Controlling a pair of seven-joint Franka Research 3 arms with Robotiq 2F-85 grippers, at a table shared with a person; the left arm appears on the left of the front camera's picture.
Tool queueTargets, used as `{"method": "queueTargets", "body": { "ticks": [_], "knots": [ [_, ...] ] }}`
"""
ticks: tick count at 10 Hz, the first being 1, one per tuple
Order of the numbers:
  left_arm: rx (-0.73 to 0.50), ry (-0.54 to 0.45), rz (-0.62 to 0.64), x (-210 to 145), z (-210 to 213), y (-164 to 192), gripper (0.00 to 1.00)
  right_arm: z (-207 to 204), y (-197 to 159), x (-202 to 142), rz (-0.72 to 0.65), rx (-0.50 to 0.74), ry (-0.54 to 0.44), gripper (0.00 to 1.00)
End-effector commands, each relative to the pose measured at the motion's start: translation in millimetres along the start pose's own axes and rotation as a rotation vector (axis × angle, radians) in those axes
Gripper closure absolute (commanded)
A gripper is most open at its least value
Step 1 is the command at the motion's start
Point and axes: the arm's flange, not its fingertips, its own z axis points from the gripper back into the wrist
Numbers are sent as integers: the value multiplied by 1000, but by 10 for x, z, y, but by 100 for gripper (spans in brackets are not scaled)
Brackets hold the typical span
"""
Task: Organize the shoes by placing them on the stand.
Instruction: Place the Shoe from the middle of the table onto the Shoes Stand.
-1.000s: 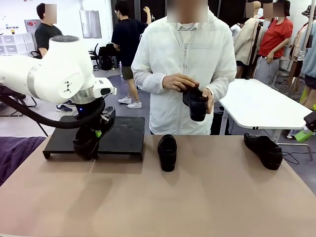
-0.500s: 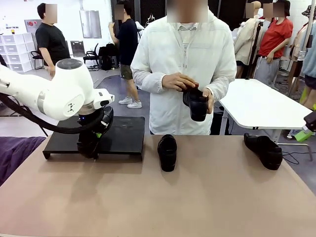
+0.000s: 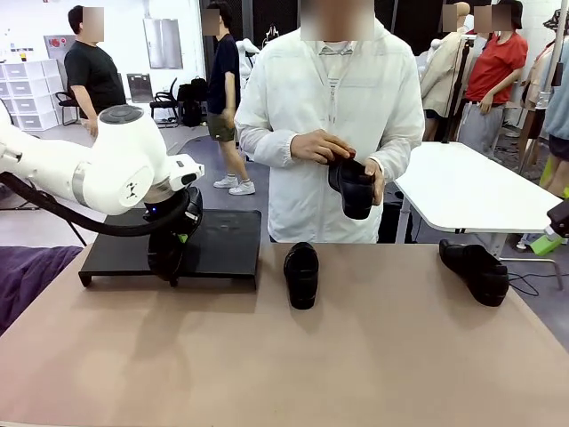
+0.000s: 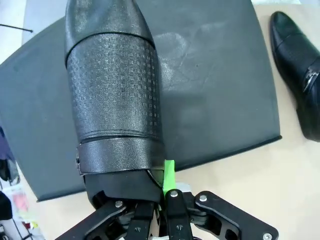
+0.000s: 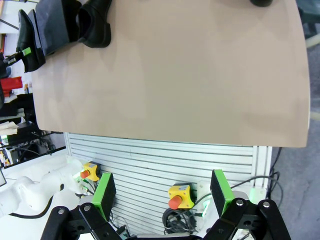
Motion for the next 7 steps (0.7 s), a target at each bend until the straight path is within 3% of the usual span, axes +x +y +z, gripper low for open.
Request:
{"method": "queueTargets", "body": {
  "ticks": [1,4,7],
  "knots": [
    [6,-32,68,89,116,31,100,22,-18,13,24,8,0,0],
    [79,-116,74,266,349,-27,100,22,-18,13,24,8,0,0],
    [83,-169,90,318,78,-100,100,22,-18,13,24,8,0,0]
  ]
}}
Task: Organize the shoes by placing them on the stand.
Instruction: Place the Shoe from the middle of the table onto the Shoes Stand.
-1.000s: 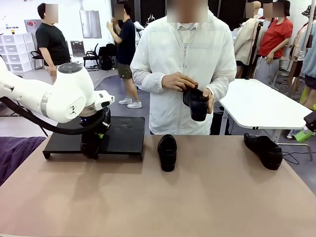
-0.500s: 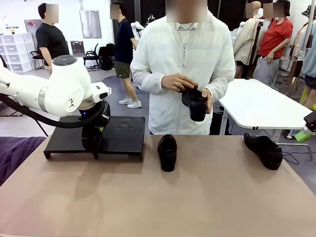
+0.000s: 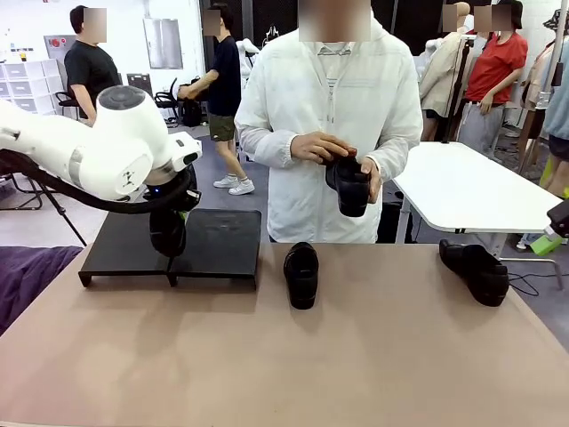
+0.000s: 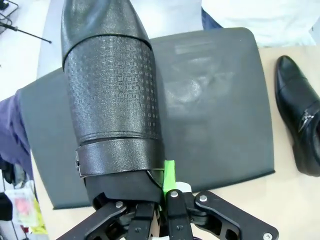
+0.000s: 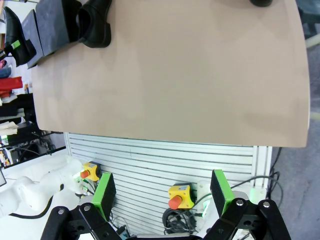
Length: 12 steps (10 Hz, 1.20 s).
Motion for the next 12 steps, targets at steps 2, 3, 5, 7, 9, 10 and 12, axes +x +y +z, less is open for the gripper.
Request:
{"method": "queueTargets", "body": {
  "ticks": [2,3,5,7,9,10,12],
  "knots": [
    [-1,-50,28,25,-306,-157,100,21,-18,13,24,8,0,0],
    [-13,-46,20,33,-380,-193,100,21,-18,13,24,8,0,0],
    [-41,-31,1,42,-420,-212,100,21,-18,13,24,8,0,0],
    [-27,-28,2,29,-398,-197,44,21,-18,13,24,8,0,0],
    [-5,-47,-5,5,-343,-201,0,21,-18,13,24,8,0,0],
    [-1,-63,-4,-11,-288,-196,0,21,-18,13,24,8,0,0],
    [7,-94,-1,-71,-125,-184,0,21,-18,13,24,8,0,0]
  ]
}}
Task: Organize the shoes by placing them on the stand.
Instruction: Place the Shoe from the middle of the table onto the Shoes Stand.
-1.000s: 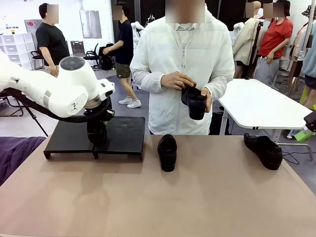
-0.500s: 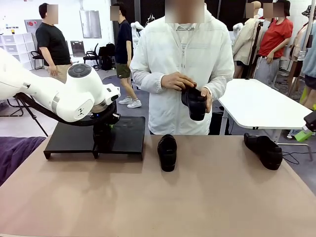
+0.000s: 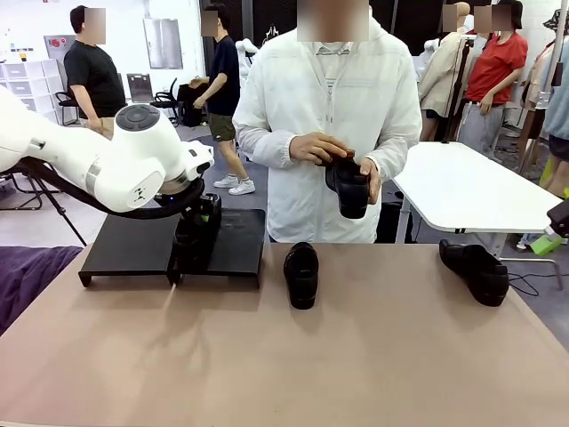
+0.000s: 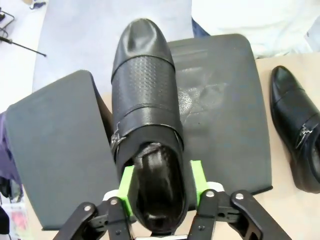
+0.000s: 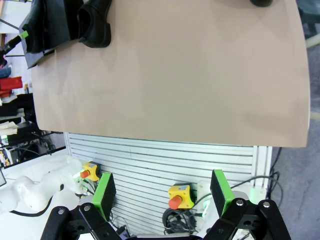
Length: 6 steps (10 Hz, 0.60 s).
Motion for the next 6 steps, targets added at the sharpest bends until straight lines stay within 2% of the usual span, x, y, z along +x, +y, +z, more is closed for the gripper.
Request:
{"method": "queueTargets", "body": {
  "ticks": [1,3,4,5,6],
  "knots": [
    [22,-45,6,-147,285,-32,0,22,-17,12,24,8,0,0],
    [-29,10,-37,-261,843,-124,0,22,-17,12,24,8,0,0],
    [-106,63,-85,-357,1148,-152,0,22,-17,12,24,8,0,0],
    [-208,143,-70,-485,1421,-112,0,22,-17,12,24,8,0,0],
    [-371,228,-152,-711,1696,-5,0,22,-17,12,24,8,0,0]
  ]
}}
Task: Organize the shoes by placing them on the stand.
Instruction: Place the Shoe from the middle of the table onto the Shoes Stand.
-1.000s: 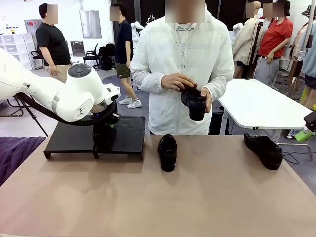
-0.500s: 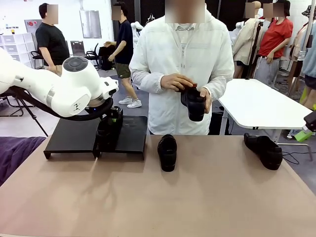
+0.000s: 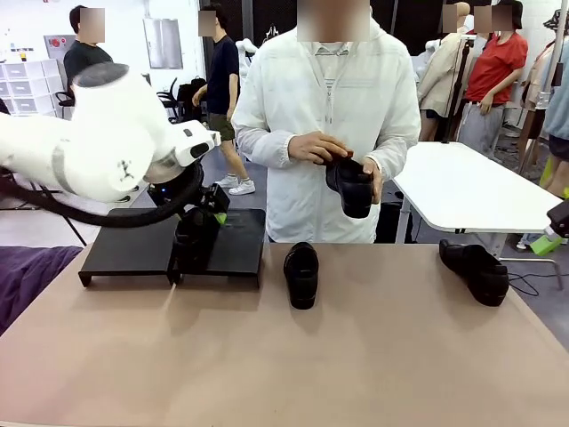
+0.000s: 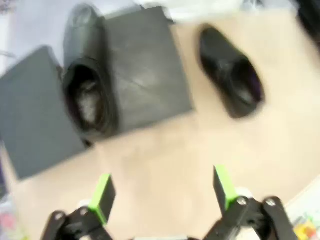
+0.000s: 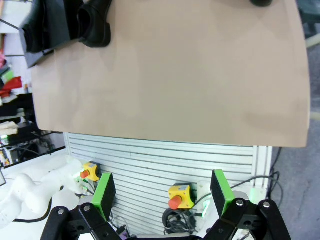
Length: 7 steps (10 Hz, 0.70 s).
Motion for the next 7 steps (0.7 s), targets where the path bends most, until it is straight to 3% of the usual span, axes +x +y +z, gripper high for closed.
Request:
{"method": "queueTargets", "body": {
  "ticks": [1,3,5,7],
  "knots": [
    [-163,172,-26,-499,640,402,0,24,-17,11,24,9,0,0],
    [-203,229,214,-1161,894,711,0,24,-17,11,24,9,0,0],
    [-374,231,320,-1843,1046,1261,0,24,-17,11,24,9,0,0],
    [-490,-60,580,-2443,973,1929,0,24,-17,11,24,9,0,0]
  ]
}}
